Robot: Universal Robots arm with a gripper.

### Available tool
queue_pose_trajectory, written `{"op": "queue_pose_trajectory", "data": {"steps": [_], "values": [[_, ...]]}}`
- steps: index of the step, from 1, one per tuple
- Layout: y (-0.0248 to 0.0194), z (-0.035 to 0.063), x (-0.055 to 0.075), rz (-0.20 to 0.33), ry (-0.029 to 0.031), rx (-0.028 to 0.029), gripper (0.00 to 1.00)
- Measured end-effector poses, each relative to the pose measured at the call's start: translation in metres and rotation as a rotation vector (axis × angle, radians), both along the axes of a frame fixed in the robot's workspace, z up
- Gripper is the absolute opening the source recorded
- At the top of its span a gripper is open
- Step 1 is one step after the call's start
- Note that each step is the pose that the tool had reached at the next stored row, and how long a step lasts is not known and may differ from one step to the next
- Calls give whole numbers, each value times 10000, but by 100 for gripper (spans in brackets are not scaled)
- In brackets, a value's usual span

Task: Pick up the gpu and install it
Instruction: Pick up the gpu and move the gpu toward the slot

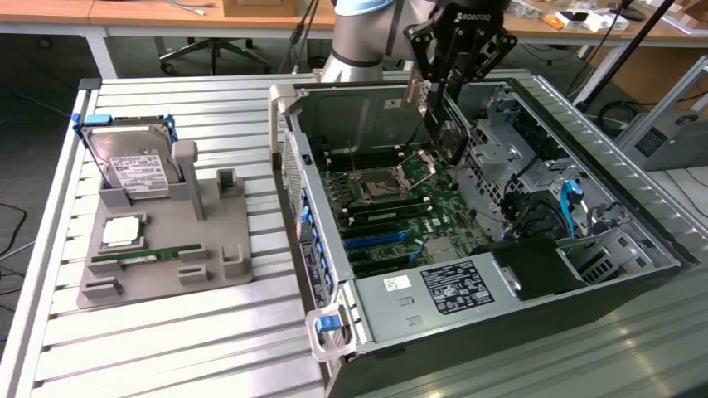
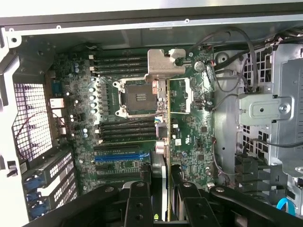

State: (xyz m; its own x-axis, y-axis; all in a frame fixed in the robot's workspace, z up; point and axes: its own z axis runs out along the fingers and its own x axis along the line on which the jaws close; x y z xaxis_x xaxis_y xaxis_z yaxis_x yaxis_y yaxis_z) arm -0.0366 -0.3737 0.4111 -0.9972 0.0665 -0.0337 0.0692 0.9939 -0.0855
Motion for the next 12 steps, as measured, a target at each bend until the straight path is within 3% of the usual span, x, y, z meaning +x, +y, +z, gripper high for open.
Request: {"op": "queue_pose_trajectory", "data": {"steps": [12], "values": [[0,-7,34,0,0,-55,27]]}}
